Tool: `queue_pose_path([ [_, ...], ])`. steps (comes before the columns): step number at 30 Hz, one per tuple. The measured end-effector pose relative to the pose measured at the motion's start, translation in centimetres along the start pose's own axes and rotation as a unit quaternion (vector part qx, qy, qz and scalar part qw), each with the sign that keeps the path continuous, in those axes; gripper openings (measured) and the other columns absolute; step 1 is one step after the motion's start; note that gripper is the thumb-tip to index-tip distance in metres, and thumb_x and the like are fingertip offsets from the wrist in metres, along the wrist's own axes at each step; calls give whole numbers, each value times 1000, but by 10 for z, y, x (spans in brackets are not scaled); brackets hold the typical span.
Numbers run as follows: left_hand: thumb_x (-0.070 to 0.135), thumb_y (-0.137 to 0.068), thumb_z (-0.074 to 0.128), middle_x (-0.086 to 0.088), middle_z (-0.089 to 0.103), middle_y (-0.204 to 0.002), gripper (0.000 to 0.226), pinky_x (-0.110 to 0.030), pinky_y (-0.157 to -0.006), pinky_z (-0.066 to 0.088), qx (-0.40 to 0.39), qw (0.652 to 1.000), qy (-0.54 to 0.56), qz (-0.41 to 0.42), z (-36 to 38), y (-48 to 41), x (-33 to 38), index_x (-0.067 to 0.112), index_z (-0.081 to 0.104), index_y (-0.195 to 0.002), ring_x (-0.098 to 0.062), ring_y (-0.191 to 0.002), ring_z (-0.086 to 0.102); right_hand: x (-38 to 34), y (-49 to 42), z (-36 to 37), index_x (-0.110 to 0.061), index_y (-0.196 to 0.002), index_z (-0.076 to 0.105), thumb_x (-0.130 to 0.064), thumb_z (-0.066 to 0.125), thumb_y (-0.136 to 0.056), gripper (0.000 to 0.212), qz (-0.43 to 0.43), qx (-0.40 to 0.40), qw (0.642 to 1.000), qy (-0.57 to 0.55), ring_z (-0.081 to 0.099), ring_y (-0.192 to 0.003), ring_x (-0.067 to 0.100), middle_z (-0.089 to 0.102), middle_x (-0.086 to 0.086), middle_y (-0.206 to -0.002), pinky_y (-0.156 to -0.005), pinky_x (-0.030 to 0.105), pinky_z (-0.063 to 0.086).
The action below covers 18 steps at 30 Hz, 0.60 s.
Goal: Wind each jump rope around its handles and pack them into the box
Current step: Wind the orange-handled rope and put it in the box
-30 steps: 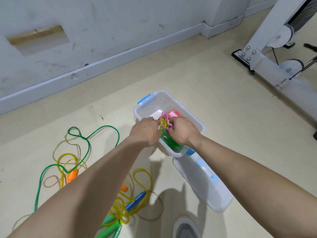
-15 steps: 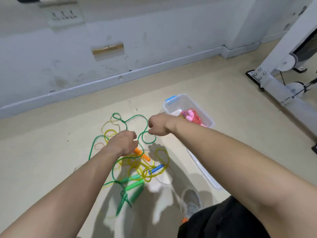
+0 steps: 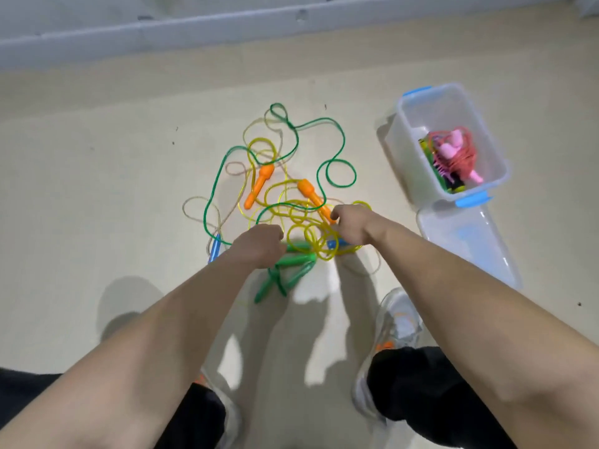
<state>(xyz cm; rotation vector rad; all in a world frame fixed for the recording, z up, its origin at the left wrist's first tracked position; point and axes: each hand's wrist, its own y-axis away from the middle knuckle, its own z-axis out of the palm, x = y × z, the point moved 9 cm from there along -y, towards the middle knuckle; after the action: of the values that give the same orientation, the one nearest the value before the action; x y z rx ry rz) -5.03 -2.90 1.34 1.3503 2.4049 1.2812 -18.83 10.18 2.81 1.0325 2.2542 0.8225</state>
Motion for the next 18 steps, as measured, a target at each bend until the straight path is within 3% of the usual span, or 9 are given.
queue_pose_path([
  [4, 31, -101, 51, -7, 54, -143, 48, -39, -101, 44, -14, 999, 45, -18, 21, -27, -8, 16, 45, -146, -27, -127, 53, 17, -32, 28, -12, -132, 56, -26, 60, -91, 43, 32, -2, 998, -58, 58, -117, 35, 59, 17, -130, -94, 39, 50],
  [7, 27, -100, 51, -6, 58, -135, 43, -36, -97, 46, -14, 996, 88, -28, 28, -45, -7, 16, 49, -141, -26, -121, 56, 26, -48, 50, -18, -135, 54, -40, 67, -87, 55, 38, -12, 997, -64, 54, -120, 37, 53, 13, -128, -94, 38, 48],
  [9, 25, -100, 50, -5, 57, -134, 41, -33, -93, 44, -10, 993, 114, -30, 32, -55, -6, 16, 49, -140, -25, -120, 55, 27, -54, 60, -22, -116, 61, -38, 66, -90, 32, 21, -5, 999, -49, 55, -115, 36, 53, 8, -111, -83, 34, 45],
  [12, 26, -98, 52, -3, 57, -132, 42, -34, -98, 44, 10, 987, 154, -31, 35, -64, -5, 18, 51, -139, -24, -121, 54, 23, -57, 56, -25, -91, 61, -29, 61, -94, 5, 1, 47, 993, -112, 62, -95, 28, 68, 5, -96, -75, 31, 44],
  [15, 27, -93, 65, 3, 57, -126, 52, -30, -97, 43, 19, 976, 215, -10, 33, -65, 2, 21, 50, -142, -18, -118, 55, 10, -48, 37, -12, -64, 56, -22, 63, -92, 30, -25, 52, 962, -268, 56, -57, 13, 69, 7, -64, -61, 27, 42],
  [18, 28, -78, 82, 7, 55, -128, 83, -27, -100, 42, 10, 960, 275, 44, 26, -55, 19, 27, 41, -149, -15, -123, 53, -13, -25, 3, -2, -67, 61, -18, 63, -95, 31, -52, 40, 922, -382, 48, -42, 8, 60, 5, -51, -47, 19, 39],
])
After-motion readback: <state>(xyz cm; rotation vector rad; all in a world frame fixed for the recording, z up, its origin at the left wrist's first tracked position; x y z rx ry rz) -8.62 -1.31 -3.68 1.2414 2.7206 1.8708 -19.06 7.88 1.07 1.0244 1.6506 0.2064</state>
